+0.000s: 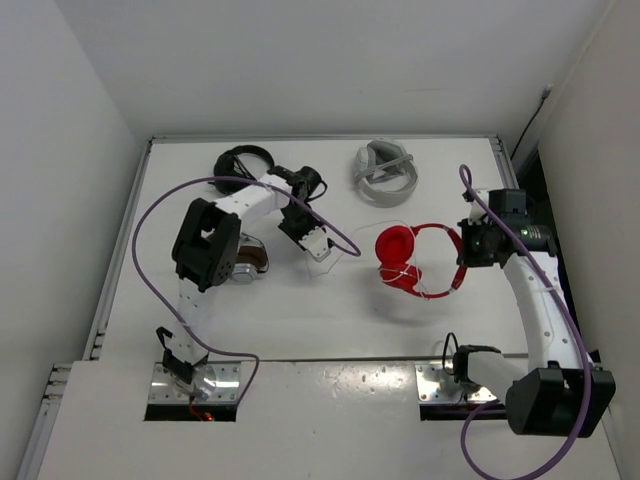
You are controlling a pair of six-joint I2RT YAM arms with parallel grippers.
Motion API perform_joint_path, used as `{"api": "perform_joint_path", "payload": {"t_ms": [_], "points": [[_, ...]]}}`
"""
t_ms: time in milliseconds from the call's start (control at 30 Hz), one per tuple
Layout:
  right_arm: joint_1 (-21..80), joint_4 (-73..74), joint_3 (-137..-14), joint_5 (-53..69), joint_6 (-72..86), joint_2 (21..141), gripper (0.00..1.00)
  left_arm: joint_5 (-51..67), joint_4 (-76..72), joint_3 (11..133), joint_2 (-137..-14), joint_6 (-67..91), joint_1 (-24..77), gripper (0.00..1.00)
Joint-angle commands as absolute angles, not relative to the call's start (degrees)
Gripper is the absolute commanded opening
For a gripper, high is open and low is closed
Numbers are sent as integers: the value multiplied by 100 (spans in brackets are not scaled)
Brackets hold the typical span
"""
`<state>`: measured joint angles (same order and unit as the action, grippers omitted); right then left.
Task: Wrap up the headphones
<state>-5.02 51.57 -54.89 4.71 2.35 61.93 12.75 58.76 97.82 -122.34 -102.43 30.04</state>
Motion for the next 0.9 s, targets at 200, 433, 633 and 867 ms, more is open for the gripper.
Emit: {"api": "perform_joint_path", "payload": {"t_ms": [200,433,633,867], "points": [[-711,4904,-5748,800,290,6152,0,1117,6073,10309,-12699,-10661,3050,36],[-765,4904,-5748,905,237,6205,0,1055,6126,10433,-12902,-10775,3103,34],[-817,4904,-5748,905,185,6205,0,817,6179,10371,-13008,-10995,3103,23],[-870,4904,-5748,905,185,6258,0,765,5786,9863,-12869,-10995,3103,0]]}}
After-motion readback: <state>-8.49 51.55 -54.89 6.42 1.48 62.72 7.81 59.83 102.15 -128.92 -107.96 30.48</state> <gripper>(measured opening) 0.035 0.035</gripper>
